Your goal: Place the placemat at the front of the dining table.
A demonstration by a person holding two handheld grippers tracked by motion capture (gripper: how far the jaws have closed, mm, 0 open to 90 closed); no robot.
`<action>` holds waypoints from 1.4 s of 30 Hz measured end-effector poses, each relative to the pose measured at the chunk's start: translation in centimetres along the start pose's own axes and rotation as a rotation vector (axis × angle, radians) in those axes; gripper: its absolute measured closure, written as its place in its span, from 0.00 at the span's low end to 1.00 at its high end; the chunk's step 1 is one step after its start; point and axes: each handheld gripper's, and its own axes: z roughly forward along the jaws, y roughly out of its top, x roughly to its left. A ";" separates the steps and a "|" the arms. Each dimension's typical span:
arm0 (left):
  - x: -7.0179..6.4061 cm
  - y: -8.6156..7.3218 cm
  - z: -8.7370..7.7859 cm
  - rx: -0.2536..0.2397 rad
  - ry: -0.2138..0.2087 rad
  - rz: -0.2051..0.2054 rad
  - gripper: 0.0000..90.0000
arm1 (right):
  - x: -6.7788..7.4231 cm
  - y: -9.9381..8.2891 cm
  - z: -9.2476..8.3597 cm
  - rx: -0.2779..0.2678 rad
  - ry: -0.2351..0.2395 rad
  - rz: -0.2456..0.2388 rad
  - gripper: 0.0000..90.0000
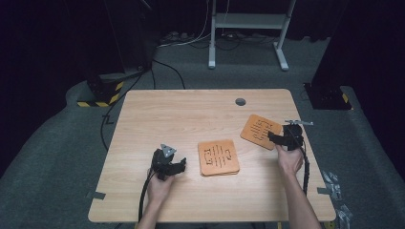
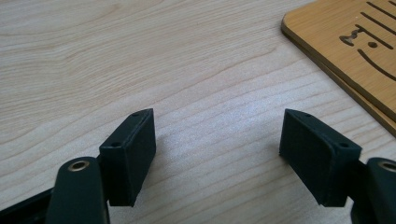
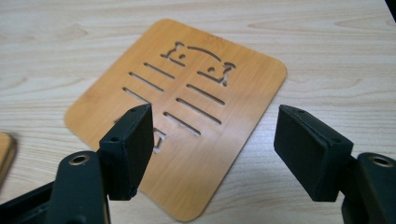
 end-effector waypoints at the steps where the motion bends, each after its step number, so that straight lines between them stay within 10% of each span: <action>1: 0.0 0.0 0.0 0.000 0.000 0.000 0.30 | 0.1 -0.1 -0.1 -0.004 0.004 -0.009 0.32; 42: 0.0 0.0 0.0 0.000 -0.001 0.003 0.30 | 2.1 -0.4 -4.6 -0.114 0.171 -0.087 0.37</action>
